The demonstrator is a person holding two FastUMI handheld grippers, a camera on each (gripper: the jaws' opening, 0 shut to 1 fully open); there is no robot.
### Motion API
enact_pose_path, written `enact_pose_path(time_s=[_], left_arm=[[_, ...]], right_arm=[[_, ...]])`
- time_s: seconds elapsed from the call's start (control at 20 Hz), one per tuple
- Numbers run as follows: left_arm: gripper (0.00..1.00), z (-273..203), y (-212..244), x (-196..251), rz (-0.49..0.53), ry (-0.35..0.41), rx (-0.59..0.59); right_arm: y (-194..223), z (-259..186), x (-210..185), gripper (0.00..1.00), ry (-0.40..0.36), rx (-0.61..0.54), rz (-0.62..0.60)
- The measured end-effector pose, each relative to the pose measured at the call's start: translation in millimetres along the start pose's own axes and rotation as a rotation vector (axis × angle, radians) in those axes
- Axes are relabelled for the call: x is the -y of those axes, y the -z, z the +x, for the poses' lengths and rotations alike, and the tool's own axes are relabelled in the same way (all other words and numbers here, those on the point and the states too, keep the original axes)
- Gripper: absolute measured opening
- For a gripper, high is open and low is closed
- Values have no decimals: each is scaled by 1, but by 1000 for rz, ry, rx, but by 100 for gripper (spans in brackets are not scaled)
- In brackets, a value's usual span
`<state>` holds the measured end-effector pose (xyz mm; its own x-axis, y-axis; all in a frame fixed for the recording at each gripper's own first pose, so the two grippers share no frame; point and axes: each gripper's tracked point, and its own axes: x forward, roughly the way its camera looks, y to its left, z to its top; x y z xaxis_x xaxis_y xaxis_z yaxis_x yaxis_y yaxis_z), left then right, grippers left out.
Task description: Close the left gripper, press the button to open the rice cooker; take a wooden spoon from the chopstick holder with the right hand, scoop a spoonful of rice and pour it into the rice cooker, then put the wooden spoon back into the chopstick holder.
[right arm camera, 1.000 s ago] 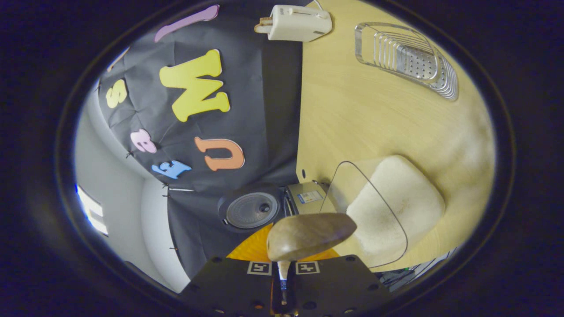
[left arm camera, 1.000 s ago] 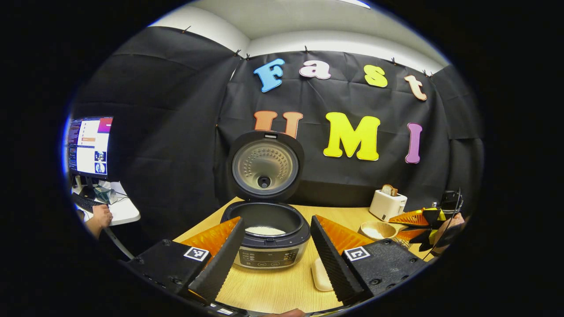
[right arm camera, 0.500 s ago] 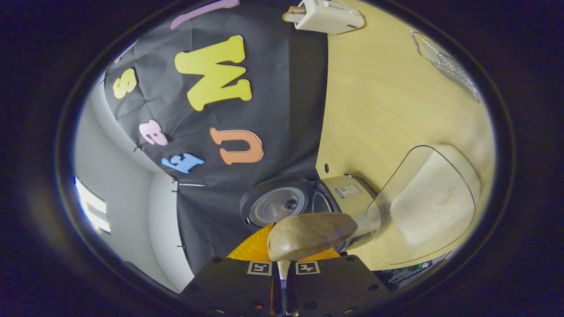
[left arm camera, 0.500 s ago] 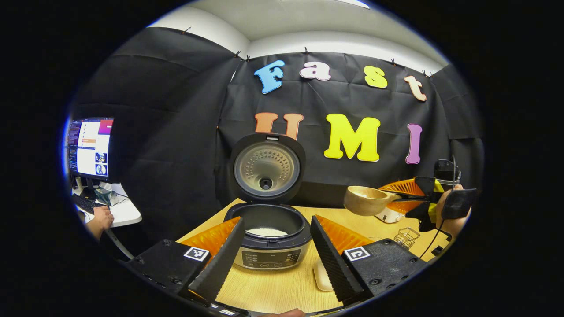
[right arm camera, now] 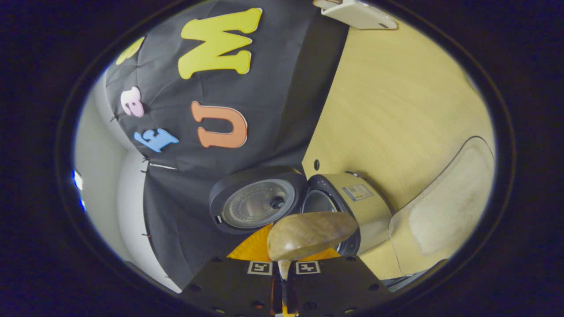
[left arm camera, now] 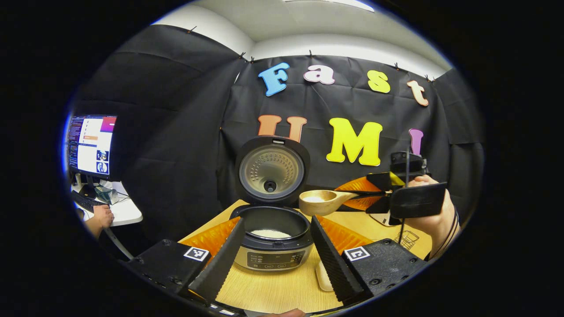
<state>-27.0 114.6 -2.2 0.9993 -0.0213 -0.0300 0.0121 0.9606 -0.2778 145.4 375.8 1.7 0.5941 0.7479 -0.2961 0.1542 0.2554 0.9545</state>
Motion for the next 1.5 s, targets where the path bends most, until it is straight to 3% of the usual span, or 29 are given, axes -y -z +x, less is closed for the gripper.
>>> enact_pose_path(time_s=[0.35, 0.45, 0.8, 1.1, 1.15, 1.2, 1.5], left_arm=[[96, 2, 4, -28, -48, -49, -14], [95, 1, 6, -34, -53, -62, -19], [96, 5, 11, -36, -52, -68, -38], [95, 3, 10, -39, -29, -75, -32], [100, 4, 11, -39, -29, -71, -32], [96, 4, 11, -39, -31, -67, -32], [95, 4, 14, -47, -18, -85, -45]], right_arm=[[5, 47, -6, 5, 202, 52, -194], [1, 50, -6, 5, 280, 90, -267], [-17, 49, -33, 5, 442, 207, -568], [-5, 54, -47, 5, 506, 249, -789], [-2, 55, -49, 5, 511, 253, -818], [0, 56, -48, 5, 523, 249, -852], [2, 62, -49, 4, 621, 259, -1078]])
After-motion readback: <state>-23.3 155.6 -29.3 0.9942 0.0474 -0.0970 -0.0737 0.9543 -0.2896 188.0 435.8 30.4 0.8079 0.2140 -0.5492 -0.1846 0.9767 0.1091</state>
